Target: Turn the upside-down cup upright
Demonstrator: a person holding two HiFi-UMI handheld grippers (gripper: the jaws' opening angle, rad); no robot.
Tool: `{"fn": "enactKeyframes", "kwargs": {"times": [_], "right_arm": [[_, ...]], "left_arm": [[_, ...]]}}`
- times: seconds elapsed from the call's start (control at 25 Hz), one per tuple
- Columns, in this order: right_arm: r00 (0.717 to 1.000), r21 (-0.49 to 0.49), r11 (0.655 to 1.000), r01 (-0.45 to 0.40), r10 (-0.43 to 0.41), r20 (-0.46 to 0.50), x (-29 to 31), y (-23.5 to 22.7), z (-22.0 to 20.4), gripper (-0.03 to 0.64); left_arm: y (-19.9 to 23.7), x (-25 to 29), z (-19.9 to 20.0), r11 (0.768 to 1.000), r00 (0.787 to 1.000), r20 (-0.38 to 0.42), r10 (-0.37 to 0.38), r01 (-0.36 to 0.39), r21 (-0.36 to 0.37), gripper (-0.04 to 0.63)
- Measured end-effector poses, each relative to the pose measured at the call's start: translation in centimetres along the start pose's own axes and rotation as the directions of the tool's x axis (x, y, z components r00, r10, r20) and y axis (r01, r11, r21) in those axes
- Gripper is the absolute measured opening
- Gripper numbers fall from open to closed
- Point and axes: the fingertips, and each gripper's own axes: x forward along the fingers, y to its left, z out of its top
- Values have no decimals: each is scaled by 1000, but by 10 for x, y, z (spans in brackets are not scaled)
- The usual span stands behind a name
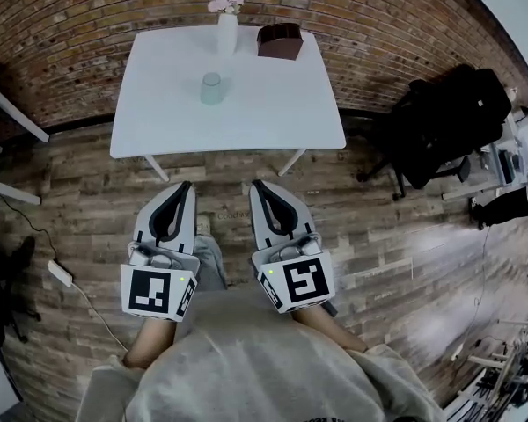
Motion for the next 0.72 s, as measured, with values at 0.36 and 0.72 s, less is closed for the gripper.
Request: {"fn": "enactKeyframes", "kwargs": {"times": [0.36,0.72], "right_arm": [[997,-9,999,53,-53,-59,144,-34,2,6],[993,-37,993,110,-112,-47,235,-64,3,6]], "left_arm": [[115,118,4,999,998,-37,-46,47,4,5],[162,204,5,984,984,-9,-175,175,5,5]]}}
